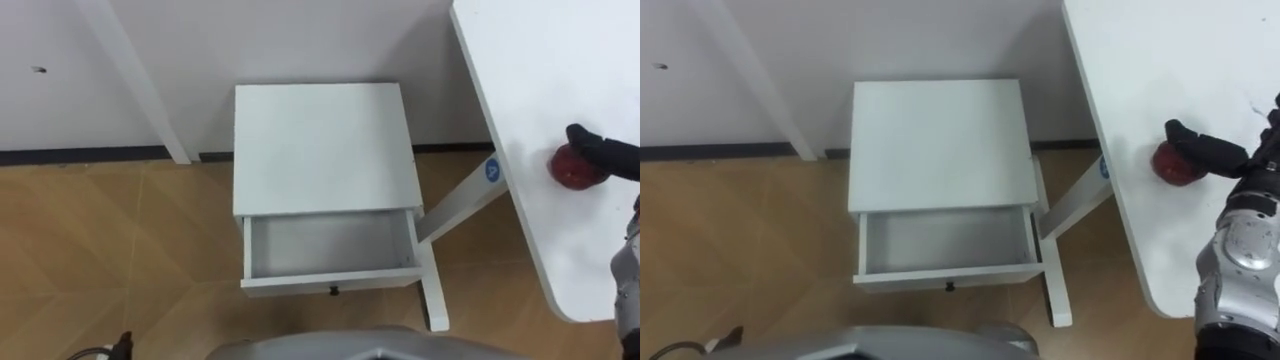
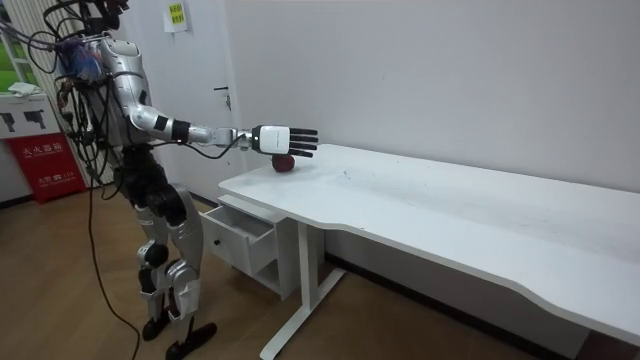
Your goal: Put apple and close drawer
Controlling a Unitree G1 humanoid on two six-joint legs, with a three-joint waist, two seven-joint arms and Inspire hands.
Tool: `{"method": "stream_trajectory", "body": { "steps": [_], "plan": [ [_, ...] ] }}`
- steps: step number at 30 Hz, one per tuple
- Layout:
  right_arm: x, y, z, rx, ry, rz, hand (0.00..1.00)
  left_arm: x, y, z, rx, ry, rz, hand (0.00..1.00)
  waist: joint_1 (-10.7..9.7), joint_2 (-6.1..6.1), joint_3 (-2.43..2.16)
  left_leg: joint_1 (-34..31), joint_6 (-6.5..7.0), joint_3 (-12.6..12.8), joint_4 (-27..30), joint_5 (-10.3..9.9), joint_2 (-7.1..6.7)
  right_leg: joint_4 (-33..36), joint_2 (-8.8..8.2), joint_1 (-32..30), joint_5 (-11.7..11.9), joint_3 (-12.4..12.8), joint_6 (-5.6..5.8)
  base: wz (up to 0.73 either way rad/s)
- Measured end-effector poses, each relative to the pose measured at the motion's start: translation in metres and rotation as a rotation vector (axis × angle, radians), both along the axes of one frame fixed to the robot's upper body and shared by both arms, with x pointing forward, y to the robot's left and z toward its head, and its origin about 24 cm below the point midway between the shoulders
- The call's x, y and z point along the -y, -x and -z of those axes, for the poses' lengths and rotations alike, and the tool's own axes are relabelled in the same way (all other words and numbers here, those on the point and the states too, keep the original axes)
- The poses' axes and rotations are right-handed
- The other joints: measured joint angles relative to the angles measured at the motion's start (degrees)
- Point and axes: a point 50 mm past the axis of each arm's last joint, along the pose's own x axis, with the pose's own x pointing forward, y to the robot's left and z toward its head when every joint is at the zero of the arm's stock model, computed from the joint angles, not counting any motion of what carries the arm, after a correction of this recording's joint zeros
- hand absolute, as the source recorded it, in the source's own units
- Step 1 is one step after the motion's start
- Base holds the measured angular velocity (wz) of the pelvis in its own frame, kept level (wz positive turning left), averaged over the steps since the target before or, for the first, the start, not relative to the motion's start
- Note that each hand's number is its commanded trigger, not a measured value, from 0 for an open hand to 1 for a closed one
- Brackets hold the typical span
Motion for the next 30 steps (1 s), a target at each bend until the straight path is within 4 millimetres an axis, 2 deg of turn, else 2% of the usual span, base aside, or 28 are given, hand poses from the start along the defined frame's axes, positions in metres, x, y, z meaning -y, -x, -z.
{"method": "stream_trajectory", "body": {
  "steps": [9, 13, 21, 25, 30],
  "plan": [
    [-0.002, -0.001, 0.001, -0.015, 0.009, -0.04, 0.0, 0.0, -0.005, 0.0, 0.015, 0.0, 0.004, 0.0, 1.0, 0.01, -0.42, 0.1, 0.01, 0.0, 0.1, 0.0, -0.02, 0.0, -0.05, 0.1, 0.0, 0.0, -0.02, 0.0],
    [-0.008, -0.002, 0.008, -0.061, 0.019, -0.083, 0.0, 0.0, -0.006, 0.0, 0.016, 0.005, 0.006, 0.0, 1.1, 0.0, -0.4, 0.2, 0.02, -0.4, 0.2, 0.0, -0.05, 0.0, -0.14, 0.4, 0.0, -0.5, -0.04, 0.04],
    [-0.004, 0.008, 0.025, -0.156, 0.021, -0.074, 0.0, 0.001, -0.004, 0.0, -0.003, 0.007, 0.046, 0.0, 1.3, -0.2, -0.18, 0.2, 0.03, -0.8, 0.4, 0.0, -0.08, -0.8, -0.49, 1.0, 0.0, -1.2, -0.04, 0.04],
    [-0.003, 0.013, 0.034, -0.217, 0.024, -0.099, 0.0, -0.001, 0.0, 0.0, -0.016, 0.0, 0.051, 0.0, 1.2, -0.23, -0.19, 0.2, 0.03, -0.9, 0.3, 0.0, -0.15, -0.9, -0.43, 1.1, 0.0, -1.3, -0.04, 0.0],
    [-0.004, 0.013, 0.035, -0.242, 0.055, -0.133, 0.0, -0.002, 0.001, -0.001, -0.019, -0.004, 0.045, 0.0, 1.2, -0.25, -0.3, 0.1, 0.03, -1.0, 0.4, 0.0, -0.16, -1.0, -0.37, 1.2, 0.2, -1.5, 0.01, 0.0]
  ]
}}
